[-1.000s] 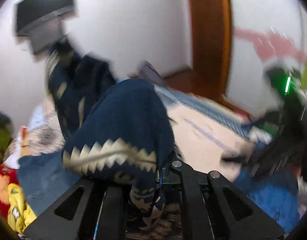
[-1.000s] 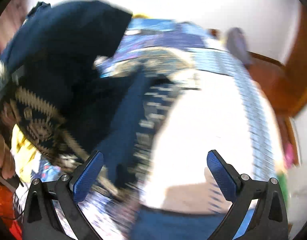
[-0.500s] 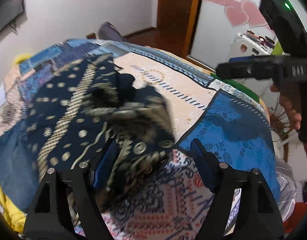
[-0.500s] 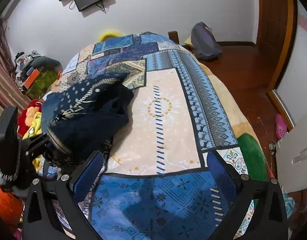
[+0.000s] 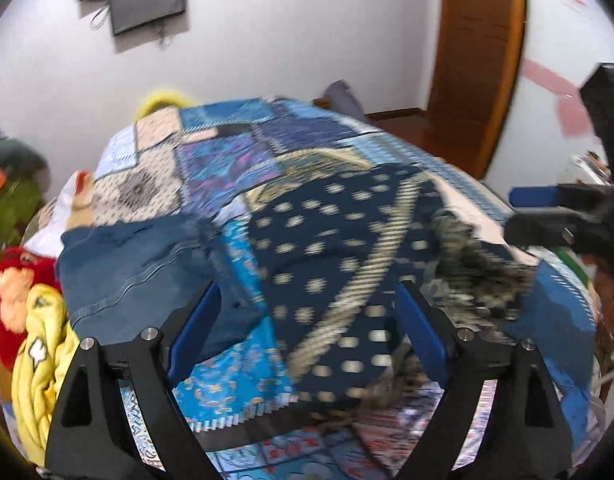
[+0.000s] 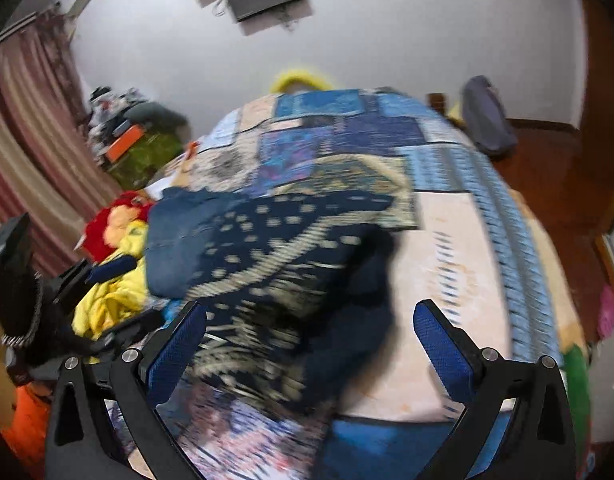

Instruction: Fold large clothes

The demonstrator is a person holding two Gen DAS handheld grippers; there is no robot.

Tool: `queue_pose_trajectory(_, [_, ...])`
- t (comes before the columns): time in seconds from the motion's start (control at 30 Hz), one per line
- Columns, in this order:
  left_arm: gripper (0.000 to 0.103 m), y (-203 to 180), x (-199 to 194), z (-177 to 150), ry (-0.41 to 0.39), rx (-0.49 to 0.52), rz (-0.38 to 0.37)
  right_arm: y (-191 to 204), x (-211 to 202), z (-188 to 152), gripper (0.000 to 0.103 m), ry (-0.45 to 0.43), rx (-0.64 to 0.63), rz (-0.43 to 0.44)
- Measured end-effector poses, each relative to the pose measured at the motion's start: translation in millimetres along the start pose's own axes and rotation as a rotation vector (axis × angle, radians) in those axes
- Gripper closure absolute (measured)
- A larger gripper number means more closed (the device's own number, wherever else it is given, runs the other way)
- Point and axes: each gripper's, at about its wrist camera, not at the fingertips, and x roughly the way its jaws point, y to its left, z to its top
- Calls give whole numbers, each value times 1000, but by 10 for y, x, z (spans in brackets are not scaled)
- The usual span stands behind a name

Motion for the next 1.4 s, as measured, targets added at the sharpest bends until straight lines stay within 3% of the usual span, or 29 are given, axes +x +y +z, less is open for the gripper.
queue_pose_trajectory(0.17, [15, 197, 419, -162, 129, -45, -36, 253, 468, -28, 0, 77, -74, 8])
queue_pose_trajectory(0.3, [14, 264, 503, -340, 130, -63, -81, 116, 727, -153, 0, 140, -70, -66])
queue_pose_trajectory(0.4, [14, 333, 498, -446, 130, -89, -101, -221, 796, -262, 0, 157, -14, -158])
queue_pose_trajectory(0.47, [13, 334, 497, -504, 138, -95, -117, -457, 793, -315, 0, 175, 34, -169])
queue_pose_trajectory(0.57, [13, 281, 466, -558, 129, -73, -95, -751, 727, -428, 0, 206, 120, -94])
queue_pose_trajectory(0.63, [14, 251, 412, -580, 121, -56, -74, -847, 641, -486, 0, 198, 123, -132])
queue_pose_trajectory(0.7, [14, 266, 374, -597, 128, -56, -71, -908, 553, -530, 0, 184, 116, -186])
queue_pose_trajectory(0.87, [14, 371, 224, -508, 106, -50, 4, -965, 317, -489, 0, 181, 155, -166])
queue_pose_trajectory(0.97, [14, 451, 150, -381, 72, -65, 9, -844, 167, -329, 0, 133, 139, -102])
queue_pose_trajectory(1.17, [14, 581, 223, -47, 42, -159, -99, -536, 184, -16, 0, 82, 97, 47])
queue_pose_trajectory(1.27, [14, 606, 421, 45, 69, -197, -170, -494, 430, 84, 0, 124, 102, 87])
queue_pose_trajectory(1.4, [14, 653, 844, 37, 177, -288, -316, -595, 919, 115, 0, 248, 140, 107])
